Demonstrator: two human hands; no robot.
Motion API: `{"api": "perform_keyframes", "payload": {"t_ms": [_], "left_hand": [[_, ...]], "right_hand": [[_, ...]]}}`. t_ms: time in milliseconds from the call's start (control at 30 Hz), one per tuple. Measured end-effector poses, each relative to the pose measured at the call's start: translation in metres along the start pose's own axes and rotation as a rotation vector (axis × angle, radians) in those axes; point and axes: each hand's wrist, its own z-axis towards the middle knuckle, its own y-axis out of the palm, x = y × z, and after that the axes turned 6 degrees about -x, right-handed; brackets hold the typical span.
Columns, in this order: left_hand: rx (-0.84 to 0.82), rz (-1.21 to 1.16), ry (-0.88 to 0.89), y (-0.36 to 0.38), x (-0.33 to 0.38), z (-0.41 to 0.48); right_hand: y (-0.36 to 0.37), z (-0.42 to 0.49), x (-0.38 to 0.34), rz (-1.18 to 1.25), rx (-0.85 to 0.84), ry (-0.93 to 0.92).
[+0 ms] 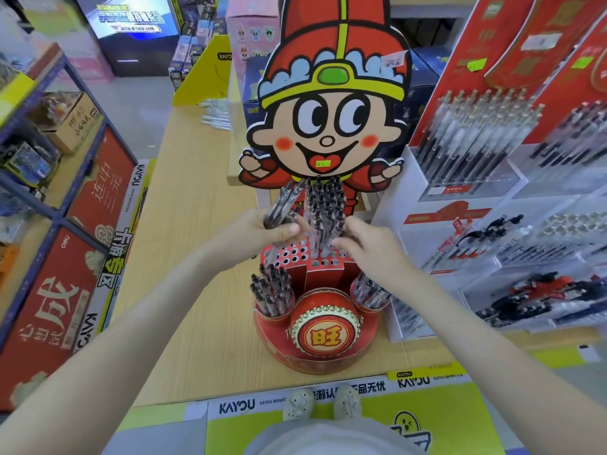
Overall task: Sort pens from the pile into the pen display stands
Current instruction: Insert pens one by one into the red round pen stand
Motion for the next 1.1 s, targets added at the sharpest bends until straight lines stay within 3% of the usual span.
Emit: {"api": "perform_keyframes", "payload": {"t_ms": [233,367,467,567,733,933,1100], "left_hand": [[0.031,-0.005,0.054,0.001,-0.002,-0.001],[0.050,-0.038,0.114,0.002,0.004,-0.004],[0.050,-0.073,0.170,0.006,0.012,-0.006],[0.075,-0.106,0.257,0.017,0.024,-0.005],[0.058,-0.150,0.336,0.039,0.036,0.001],[0.053,-0.175,0.322,0.046,0.036,0.008],[0.088,-0.137,0.247,0.038,0.028,0.011]], "right_hand": [[0.008,0.011,-0.007,-0.030,-0.047,0.023],[0.005,0.006,-0.007,-0.221,0.024,0.058],[-0.007,-0.003,-0.014,-0.025,0.159,0.021],[-0.016,-0.007,-0.031,0.289,0.087,-0.030],[-0.015,-0.003,-0.034,0.532,0.091,-0.067],[-0.011,-0.010,-0.027,0.544,0.071,-0.140],[-0.020,-0.012,-0.014,0.340,0.078,-0.131]]}}
